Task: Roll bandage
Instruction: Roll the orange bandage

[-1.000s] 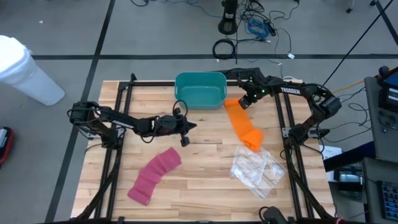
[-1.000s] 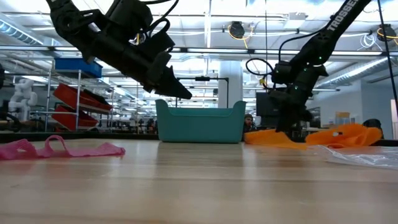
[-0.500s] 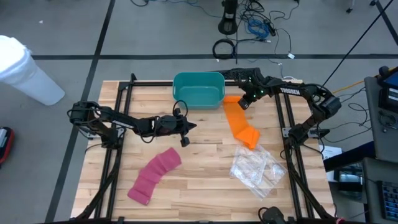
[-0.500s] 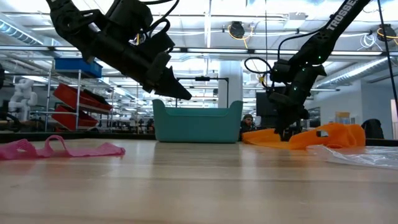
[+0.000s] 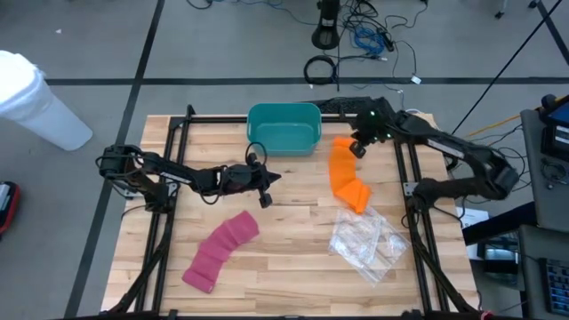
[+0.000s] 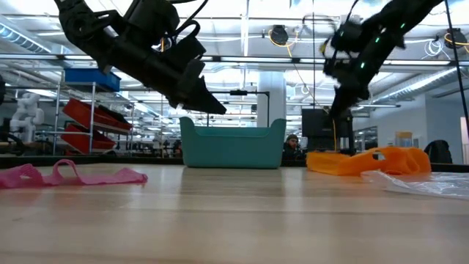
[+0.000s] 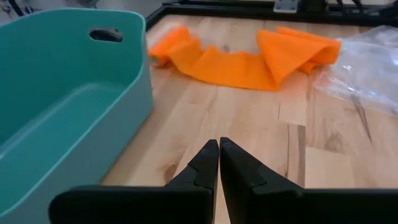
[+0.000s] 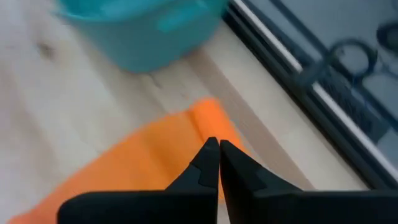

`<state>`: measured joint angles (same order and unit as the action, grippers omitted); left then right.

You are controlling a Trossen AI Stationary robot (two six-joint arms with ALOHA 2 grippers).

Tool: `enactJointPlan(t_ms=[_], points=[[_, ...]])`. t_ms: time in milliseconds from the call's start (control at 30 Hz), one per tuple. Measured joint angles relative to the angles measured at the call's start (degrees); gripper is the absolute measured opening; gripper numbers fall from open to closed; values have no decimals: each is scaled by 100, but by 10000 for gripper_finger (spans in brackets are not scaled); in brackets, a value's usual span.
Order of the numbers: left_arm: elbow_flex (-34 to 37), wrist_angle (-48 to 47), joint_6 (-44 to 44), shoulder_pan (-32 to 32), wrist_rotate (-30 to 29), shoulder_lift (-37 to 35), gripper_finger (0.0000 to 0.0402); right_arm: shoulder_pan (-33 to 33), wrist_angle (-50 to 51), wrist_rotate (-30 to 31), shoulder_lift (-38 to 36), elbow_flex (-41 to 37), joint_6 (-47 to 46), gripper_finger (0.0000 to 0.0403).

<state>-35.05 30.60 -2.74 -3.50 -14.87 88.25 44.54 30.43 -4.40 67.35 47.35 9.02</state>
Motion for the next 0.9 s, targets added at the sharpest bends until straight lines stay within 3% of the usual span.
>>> enactJointPlan(t_ms=[100,267,400,600,767,900], points=[[0,120,0,68,-5,-5,22,-376,272,42,-568,-27,-54,1],[0,253,2,168,-5,-7,22,-683,235,424,-1264,-470,-941,1],[0,248,0,176,-11,-9,22,-586,-529,598,-1546,-1284,-1837,7],[0,441,21,162,-46,-9,22,-244,-1573,503,-1419,-2224,-2950,79],[0,633,205,106,-55,-9,22,-30,-1732,532,-1010,-2345,-3370,158],[0,631,203,18,-64,-9,22,96,-1852,712,-584,-2347,-3390,186]])
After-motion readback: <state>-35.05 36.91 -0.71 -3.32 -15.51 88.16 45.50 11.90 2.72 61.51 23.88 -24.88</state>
